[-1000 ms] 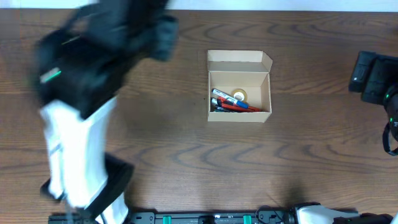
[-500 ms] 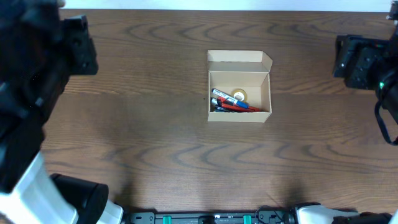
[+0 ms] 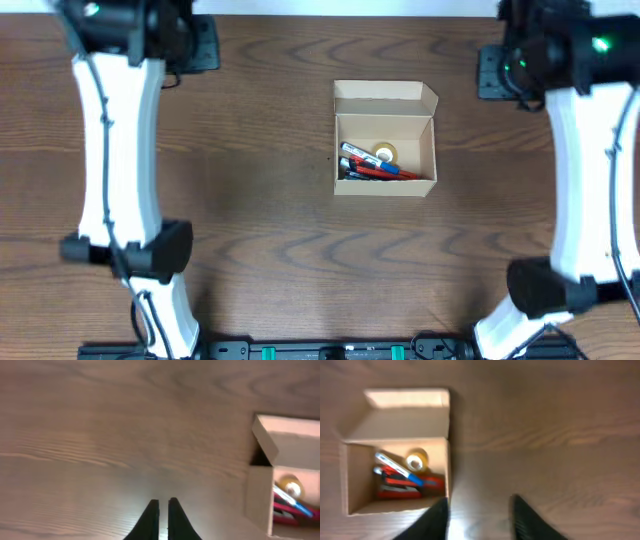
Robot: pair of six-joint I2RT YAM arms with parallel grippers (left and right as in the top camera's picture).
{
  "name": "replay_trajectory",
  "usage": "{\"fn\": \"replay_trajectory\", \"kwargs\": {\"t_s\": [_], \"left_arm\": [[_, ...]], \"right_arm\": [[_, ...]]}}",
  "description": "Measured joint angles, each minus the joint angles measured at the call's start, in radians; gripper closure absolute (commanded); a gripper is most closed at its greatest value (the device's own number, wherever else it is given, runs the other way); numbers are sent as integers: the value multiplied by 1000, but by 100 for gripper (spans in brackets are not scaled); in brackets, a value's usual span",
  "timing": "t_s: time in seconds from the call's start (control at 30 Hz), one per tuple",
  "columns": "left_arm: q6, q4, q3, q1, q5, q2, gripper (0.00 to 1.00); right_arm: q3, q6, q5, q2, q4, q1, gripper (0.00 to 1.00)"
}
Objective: Pack container
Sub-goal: 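Withdraw the left arm and raise both arms beside the box, then move both grippers to the box lid flaps on either side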
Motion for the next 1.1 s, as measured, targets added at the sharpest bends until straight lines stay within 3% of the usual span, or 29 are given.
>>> {"fn": "replay_trajectory", "kwargs": {"t_s": [0.1, 0.13, 0.23, 0.53, 0.87, 1.1], "left_arm": [[0, -10, 0, 2, 81, 62, 94], [0, -10, 0, 2, 100, 75, 94], [-1, -11, 0, 2, 138, 113, 94], [-53, -13, 0, 4, 290, 263, 94], [-107, -12, 0, 4, 420, 351, 94], [-131, 14, 0, 4, 499, 352, 94]], "right_arm": [[-7, 15, -10, 48, -4, -36, 67], [-7, 16, -18, 58, -5, -53, 71], [-7, 21, -60, 72, -5, -109, 98], [-7, 38, -315, 151, -50, -293, 99], [-24, 37, -433, 227, -39, -298, 99], [-190, 38, -576, 240, 73, -298, 99]]}}
